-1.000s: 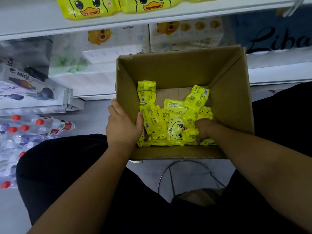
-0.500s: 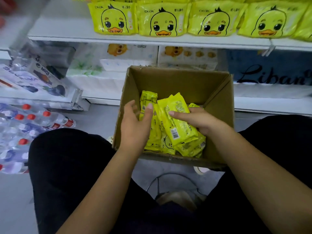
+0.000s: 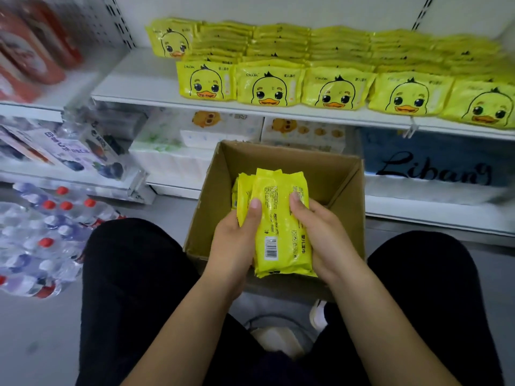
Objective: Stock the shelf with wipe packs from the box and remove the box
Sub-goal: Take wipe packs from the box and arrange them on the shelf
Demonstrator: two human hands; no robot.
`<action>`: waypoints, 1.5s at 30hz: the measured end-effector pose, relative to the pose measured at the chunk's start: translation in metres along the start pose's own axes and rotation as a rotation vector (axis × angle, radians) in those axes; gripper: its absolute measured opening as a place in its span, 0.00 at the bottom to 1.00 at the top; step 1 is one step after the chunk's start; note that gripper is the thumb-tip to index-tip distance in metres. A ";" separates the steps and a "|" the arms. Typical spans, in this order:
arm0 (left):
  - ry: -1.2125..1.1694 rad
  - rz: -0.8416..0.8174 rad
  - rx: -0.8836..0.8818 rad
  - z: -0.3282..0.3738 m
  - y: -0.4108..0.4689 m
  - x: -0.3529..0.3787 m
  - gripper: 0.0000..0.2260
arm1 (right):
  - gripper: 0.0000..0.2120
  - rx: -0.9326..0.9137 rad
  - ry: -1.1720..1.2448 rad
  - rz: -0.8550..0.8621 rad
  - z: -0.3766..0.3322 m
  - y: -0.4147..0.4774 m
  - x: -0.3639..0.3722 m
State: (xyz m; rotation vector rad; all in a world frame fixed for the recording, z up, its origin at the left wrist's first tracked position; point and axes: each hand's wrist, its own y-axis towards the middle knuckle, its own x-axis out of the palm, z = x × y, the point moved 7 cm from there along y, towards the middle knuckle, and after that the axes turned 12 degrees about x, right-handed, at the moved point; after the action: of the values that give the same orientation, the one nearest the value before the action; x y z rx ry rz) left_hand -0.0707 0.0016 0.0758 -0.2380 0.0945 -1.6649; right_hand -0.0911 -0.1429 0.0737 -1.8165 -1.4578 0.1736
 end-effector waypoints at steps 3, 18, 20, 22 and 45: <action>0.200 0.084 0.120 0.016 0.001 -0.006 0.19 | 0.15 -0.040 0.068 0.062 0.000 -0.005 -0.006; 0.332 -0.284 0.199 0.038 -0.018 0.010 0.05 | 0.30 -0.169 0.175 0.161 -0.020 -0.015 -0.034; 0.526 -0.278 0.319 0.042 -0.012 0.001 0.05 | 0.42 -0.163 0.077 0.179 -0.024 -0.015 -0.039; 0.915 -0.296 0.487 0.045 -0.010 0.000 0.11 | 0.51 -0.102 -0.008 0.122 -0.022 -0.014 -0.031; 0.443 -0.248 -0.017 0.009 -0.012 -0.006 0.15 | 0.20 0.022 0.141 -0.013 -0.005 0.000 -0.020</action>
State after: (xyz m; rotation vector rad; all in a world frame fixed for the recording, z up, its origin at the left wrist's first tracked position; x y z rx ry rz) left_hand -0.0801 0.0091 0.0865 0.1153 0.4262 -1.9416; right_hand -0.0947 -0.1628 0.0700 -1.7644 -1.3632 0.0539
